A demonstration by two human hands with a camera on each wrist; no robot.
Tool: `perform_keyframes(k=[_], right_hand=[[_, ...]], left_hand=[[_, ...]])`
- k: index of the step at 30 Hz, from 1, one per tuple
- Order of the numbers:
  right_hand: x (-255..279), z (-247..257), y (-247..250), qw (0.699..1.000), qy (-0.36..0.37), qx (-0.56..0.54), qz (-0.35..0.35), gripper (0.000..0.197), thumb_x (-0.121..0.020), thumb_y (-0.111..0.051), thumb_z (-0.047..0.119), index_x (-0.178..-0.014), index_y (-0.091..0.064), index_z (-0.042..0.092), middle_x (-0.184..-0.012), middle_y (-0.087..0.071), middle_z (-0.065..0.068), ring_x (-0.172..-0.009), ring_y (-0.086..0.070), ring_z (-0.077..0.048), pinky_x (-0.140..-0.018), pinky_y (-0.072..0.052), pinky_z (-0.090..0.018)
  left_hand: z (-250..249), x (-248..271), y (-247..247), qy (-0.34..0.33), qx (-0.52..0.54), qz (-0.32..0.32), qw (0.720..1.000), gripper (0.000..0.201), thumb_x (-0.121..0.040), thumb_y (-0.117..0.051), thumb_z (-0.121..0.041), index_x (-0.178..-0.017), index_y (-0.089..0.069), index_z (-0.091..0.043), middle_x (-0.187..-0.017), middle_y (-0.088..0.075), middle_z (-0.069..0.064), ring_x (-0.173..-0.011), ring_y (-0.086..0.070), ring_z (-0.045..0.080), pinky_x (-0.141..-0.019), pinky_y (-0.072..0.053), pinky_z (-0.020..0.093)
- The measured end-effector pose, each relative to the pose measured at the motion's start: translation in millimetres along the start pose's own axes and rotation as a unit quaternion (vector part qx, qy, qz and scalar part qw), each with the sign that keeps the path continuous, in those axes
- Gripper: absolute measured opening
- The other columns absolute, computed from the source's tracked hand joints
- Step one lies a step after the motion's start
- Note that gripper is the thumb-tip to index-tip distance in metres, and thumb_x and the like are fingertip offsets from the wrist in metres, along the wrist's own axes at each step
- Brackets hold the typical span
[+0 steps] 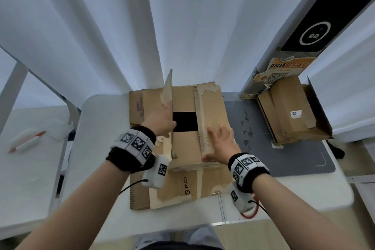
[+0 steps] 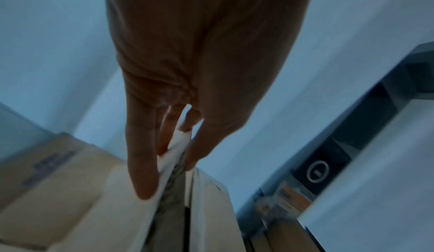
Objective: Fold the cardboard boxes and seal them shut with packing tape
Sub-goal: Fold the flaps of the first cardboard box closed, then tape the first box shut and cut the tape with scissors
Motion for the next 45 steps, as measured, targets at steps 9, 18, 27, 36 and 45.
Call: perform_keyframes(k=[9,18,27,36,45], right_hand=[[9,-4,-2,1.000,0.003,0.000,0.002,0.111,-0.078,-0.074,0.059,-0.157,0.000,0.034,-0.164,0.014,-0.012,-0.149,0.017,-0.041,-0.116,-0.025,-0.058],[7,-22,5,0.993,0.032,-0.106,-0.029,0.087,-0.083,-0.077,0.035,-0.153,-0.026,0.035,-0.164,-0.006,0.001,-0.153,-0.004,-0.024,-0.113,-0.033,-0.047],[27,-103,-9,0.890,-0.145,-0.381,-0.202,0.023,-0.092,-0.055,0.004,-0.111,-0.068,0.008,-0.106,-0.065,-0.006,-0.096,-0.056,-0.017,-0.087,-0.043,-0.025],[59,-172,-86,0.866,-0.399,-0.299,-0.010,0.031,-0.098,-0.048,0.020,-0.120,-0.066,0.006,-0.123,-0.066,-0.015,-0.117,-0.061,-0.035,-0.098,-0.048,-0.035],[65,-196,-150,0.819,-0.439,-0.362,0.071,0.048,-0.096,-0.050,0.013,-0.139,-0.045,-0.006,-0.129,-0.059,-0.023,-0.113,-0.063,-0.038,-0.097,-0.052,-0.041]], left_hand=[[-17,-17,-81,-0.012,-0.172,0.098,0.980,0.100,-0.076,-0.082,-0.041,-0.154,-0.022,-0.023,-0.158,-0.015,0.016,-0.142,-0.022,0.041,-0.115,-0.030,0.050],[-46,-36,-109,0.010,-0.251,0.097,0.963,0.121,-0.075,-0.073,-0.063,-0.158,0.006,-0.023,-0.157,0.001,0.036,-0.141,-0.023,0.054,-0.110,-0.033,0.056],[-47,-50,-130,0.035,-0.264,0.085,0.960,0.143,-0.058,-0.087,-0.059,-0.155,0.010,-0.021,-0.152,0.001,0.039,-0.131,-0.035,0.060,-0.103,-0.043,0.061],[-40,-62,-138,0.034,-0.264,0.082,0.960,0.144,-0.059,-0.087,-0.057,-0.155,0.015,-0.025,-0.153,0.002,0.037,-0.136,-0.016,0.066,-0.105,-0.038,0.065],[-30,-74,-144,0.008,-0.271,0.054,0.961,0.150,-0.050,-0.088,-0.064,-0.153,0.014,-0.025,-0.148,-0.011,0.035,-0.137,-0.012,0.065,-0.106,-0.034,0.067]])
Point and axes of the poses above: each hand's wrist, its own x-axis away from the middle knuckle, its own y-axis out of the back of the hand, z = x × y, the point moved 1 cm from there along -x, towards the middle knuckle
